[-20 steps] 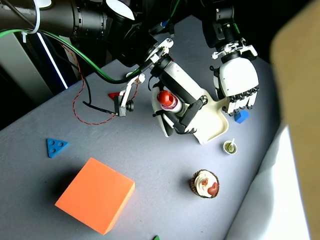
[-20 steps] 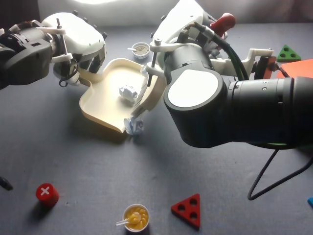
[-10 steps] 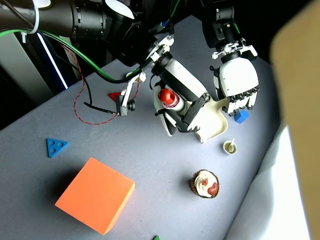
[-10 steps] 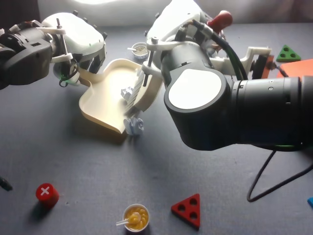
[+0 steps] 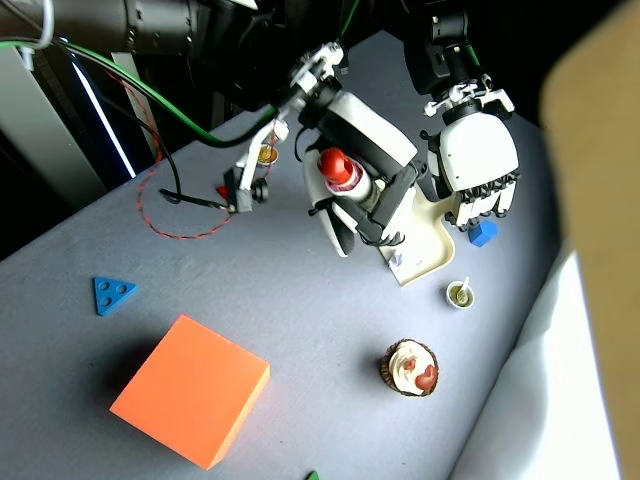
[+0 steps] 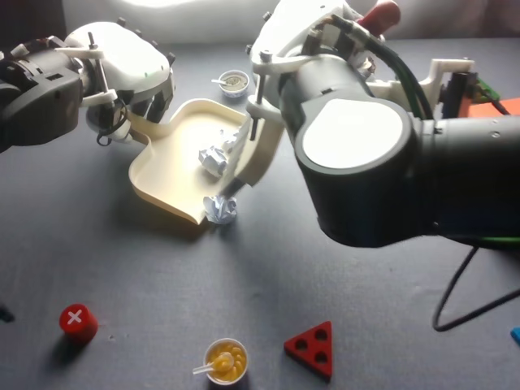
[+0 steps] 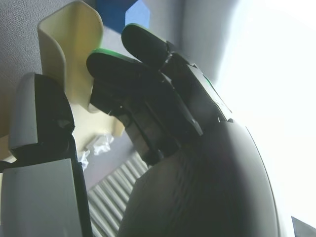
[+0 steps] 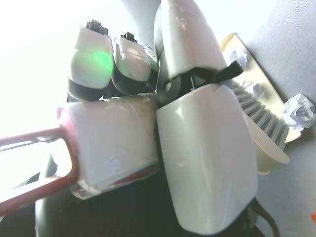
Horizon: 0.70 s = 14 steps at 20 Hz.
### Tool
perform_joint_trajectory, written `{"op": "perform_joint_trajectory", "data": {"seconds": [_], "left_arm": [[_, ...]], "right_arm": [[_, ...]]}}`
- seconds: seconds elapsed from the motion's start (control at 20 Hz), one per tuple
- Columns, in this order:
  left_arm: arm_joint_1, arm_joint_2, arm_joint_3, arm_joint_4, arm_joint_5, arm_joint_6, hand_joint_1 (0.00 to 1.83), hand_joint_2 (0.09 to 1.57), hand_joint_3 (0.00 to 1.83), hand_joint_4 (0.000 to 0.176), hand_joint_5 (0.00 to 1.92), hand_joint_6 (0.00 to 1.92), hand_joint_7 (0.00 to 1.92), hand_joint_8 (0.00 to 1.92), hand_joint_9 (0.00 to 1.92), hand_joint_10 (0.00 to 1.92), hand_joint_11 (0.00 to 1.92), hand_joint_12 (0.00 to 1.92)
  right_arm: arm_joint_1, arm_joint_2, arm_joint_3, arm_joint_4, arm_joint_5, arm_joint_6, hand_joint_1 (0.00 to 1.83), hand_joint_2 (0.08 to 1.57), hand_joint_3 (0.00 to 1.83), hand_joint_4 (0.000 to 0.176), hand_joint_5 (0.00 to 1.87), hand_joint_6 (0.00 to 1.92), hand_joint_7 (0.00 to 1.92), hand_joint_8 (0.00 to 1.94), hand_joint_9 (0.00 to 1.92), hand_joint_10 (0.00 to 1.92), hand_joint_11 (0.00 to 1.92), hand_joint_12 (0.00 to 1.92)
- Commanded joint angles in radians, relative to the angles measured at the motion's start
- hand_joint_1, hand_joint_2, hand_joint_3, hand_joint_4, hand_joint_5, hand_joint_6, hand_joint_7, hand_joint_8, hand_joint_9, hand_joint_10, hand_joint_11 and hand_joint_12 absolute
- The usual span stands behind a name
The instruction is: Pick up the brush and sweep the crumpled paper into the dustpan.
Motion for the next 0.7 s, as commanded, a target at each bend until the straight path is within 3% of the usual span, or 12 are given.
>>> {"op": "perform_joint_trajectory", "data": {"seconds": [0.0, 0.25, 0.65], "left_arm": [[-0.006, 0.012, 0.001, 0.001, -0.113, 0.008, 1.39, 1.08, 0.00, 0.000, 1.02, 0.88, 1.09, 0.63, 0.99, 1.17, 0.72, 1.20], [-0.003, 0.014, 0.001, -0.011, -0.121, 0.008, 1.38, 1.08, 0.00, 0.000, 1.01, 0.90, 1.11, 0.58, 0.98, 1.19, 0.72, 1.20], [0.011, 0.014, -0.003, -0.032, -0.137, 0.008, 1.39, 1.07, 0.00, 0.000, 1.00, 0.91, 1.14, 0.54, 1.00, 1.16, 0.75, 1.19]], "right_arm": [[0.012, 0.006, -0.008, -0.103, -0.032, -0.030, 1.62, 1.21, 0.00, 0.176, 0.98, 1.92, 1.08, 1.94, 1.27, 1.92, 1.43, 1.92], [0.020, 0.002, -0.011, -0.047, -0.051, -0.148, 1.62, 1.21, 0.00, 0.175, 0.97, 1.92, 1.06, 1.94, 1.25, 1.92, 1.42, 1.92], [-0.005, -0.007, 0.005, -0.017, -0.054, -0.190, 1.63, 1.21, 0.00, 0.175, 0.98, 1.92, 1.05, 1.94, 1.24, 1.92, 1.43, 1.92]]}}
